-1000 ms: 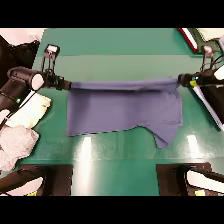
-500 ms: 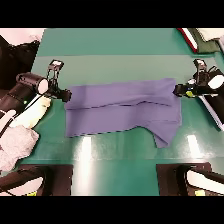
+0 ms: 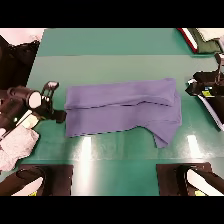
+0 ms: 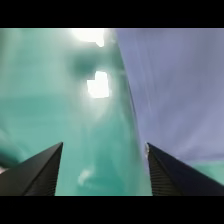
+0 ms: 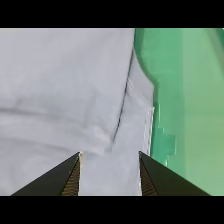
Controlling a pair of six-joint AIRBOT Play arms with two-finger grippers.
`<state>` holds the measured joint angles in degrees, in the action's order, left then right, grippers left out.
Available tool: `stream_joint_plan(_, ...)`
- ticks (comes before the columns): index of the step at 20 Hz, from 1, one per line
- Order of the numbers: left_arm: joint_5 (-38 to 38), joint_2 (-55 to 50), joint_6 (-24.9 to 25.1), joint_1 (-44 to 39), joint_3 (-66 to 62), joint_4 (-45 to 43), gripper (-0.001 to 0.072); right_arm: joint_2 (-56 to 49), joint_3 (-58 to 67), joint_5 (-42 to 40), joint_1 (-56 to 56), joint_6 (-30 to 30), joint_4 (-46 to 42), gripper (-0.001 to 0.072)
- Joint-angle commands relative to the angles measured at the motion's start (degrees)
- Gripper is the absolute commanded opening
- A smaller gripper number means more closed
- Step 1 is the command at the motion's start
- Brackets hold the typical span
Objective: Fold the shirts.
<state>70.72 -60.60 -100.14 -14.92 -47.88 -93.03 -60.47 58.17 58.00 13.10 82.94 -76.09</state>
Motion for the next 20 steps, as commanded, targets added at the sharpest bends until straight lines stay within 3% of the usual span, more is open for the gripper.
stream_joint_plan(1,-2.49,3.28,-1.55,0.02,9.11,6.78,0.0606,1.22,-0.02,3.65,-0.44,-0.09,0.07,0.0409)
stream_joint_plan(5,-9.90,3.21,-2.16,0.02,13.68,11.91,0.0606,1.22,-0.02,3.69,-3.56,-0.09,0.04,0.0409)
stream_joint_plan(9,-10.08,3.17,-3.41,0.02,16.17,12.59,0.0595,1.22,-0.02,3.72,-4.87,-0.07,0.07,0.0409)
stream_joint_plan(11,-10.16,3.17,-3.39,0.02,16.33,13.81,0.0401,1.22,-0.02,4.13,-4.87,-0.07,0.04,0.0409)
stream_joint_plan(14,-11.58,3.17,-3.41,0.02,16.33,14.99,0.0197,1.22,-0.02,8.33,-4.28,-0.09,-0.07,0.0409)
stream_joint_plan(15,-11.69,3.23,-3.39,0.02,16.31,15.13,0.0024,1.22,-0.02,10.27,-4.28,-0.17,-0.70,0.0409)
stream_joint_plan(20,-9.07,3.67,-1.97,0.00,10.08,15.04,0.0029,1.22,-4.81,20.98,-3.96,-1.42,-0.57,0.0409)
